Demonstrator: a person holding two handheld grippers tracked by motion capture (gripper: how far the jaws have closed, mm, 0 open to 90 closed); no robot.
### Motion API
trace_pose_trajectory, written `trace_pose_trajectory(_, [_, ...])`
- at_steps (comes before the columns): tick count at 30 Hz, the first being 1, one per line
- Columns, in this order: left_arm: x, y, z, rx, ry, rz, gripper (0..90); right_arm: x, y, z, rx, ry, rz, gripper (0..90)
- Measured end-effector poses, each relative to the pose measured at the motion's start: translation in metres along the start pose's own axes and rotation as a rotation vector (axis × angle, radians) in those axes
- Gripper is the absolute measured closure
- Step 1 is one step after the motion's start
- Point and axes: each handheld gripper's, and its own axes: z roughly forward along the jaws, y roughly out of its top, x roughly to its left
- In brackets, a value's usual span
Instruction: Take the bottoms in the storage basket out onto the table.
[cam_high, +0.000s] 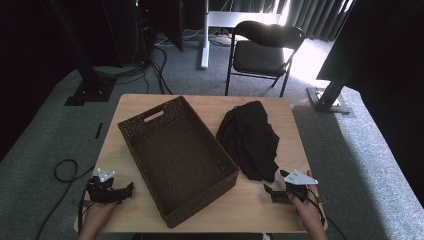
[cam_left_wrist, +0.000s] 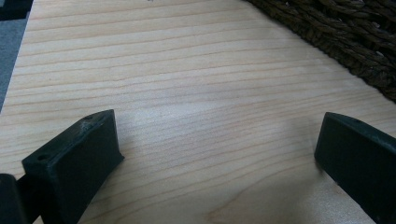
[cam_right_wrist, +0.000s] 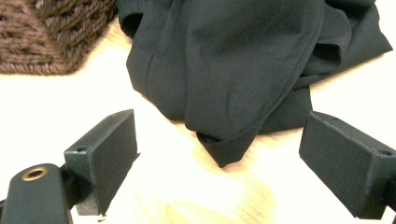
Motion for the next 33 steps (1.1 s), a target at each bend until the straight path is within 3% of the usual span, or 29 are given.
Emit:
trace_pose_trajectory(2, [0.0,0.0,0.0,0.001,0.0,0.001,0.2,0.0,-0.001,-0.002,-0.003,-0.016,0.021,11.1])
trace_pose_trajectory(10, [0.0,0.0,0.0,0.001,0.0,0.0,0.2,0.004,-0.007,-0.01,0.028,-0.057,0.028,11.1])
trace_pose_trajectory(18, [0.0,0.0,0.0,0.0,0.0,0.0,0.2,0.006,-0.011,-0.014,0.07,-0.052,0.028,11.1])
trace_pose_trajectory(22, [0.0,0.0,0.0,0.001,0.0,0.0,0.2,0.006,-0.01,-0.011,0.109,-0.07,0.042,11.2])
trace_pose_trajectory(25, [0.0,0.0,0.0,0.002,0.0,0.001,0.2,0.009,-0.009,-0.006,0.17,-0.061,0.019,11.1])
trace_pose_trajectory(29, [0.0,0.0,0.0,0.002,0.0,0.001,0.2,0.009,-0.008,-0.004,0.178,-0.053,0.044,11.1])
trace_pose_trajectory(30, [0.0,0.0,0.0,0.002,0.0,0.001,0.2,0.007,-0.008,-0.003,0.19,-0.043,0.086,11.2])
trace_pose_trajectory(33, [0.0,0.0,0.0,0.002,0.0,0.0,0.2,0.007,-0.008,-0.002,0.19,-0.057,0.097,11.1])
